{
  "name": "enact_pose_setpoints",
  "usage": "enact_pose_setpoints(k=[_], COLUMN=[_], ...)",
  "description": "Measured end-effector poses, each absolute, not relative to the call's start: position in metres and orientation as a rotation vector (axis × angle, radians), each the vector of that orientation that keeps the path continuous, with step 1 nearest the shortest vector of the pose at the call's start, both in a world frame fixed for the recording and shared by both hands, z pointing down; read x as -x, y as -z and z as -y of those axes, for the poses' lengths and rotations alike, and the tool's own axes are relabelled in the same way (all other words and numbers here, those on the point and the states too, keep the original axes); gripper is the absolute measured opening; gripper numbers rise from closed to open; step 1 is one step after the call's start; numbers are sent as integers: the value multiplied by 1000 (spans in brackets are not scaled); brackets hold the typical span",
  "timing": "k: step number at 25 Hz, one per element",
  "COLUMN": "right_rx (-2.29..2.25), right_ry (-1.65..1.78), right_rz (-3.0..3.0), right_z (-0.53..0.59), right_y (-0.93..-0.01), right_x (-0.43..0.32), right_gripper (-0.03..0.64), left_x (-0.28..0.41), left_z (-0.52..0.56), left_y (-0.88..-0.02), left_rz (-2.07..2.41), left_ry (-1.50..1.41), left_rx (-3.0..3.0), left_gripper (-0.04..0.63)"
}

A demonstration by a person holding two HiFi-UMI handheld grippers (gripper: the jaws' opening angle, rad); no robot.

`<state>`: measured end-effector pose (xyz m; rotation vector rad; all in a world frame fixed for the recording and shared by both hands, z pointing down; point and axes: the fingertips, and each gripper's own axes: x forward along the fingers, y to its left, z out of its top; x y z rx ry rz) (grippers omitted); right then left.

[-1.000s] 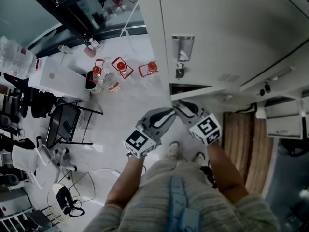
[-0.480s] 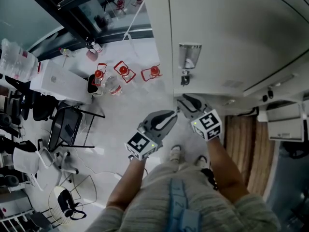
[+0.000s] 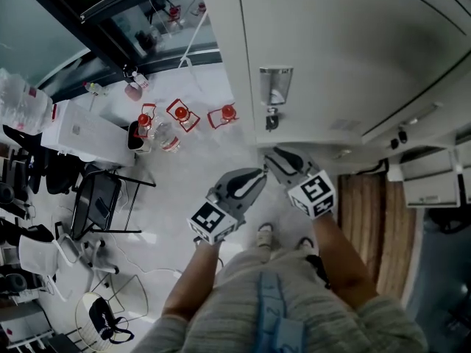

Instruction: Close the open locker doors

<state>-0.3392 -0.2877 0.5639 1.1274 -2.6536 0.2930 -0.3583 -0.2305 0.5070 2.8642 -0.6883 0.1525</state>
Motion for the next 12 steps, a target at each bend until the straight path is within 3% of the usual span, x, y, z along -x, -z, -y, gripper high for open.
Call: enact_pose_setpoints(k=[12], right_rx=[-1315], right_ry=[-217], right_rz=[2610], right_z=[227], right_y=[-509], right_x=[236], right_gripper=[114], left_x=[252], left_z=[203], left_y=[-509], left_rz=[346], left_ry=[-178], left_rx=[-2966], left_gripper=[35])
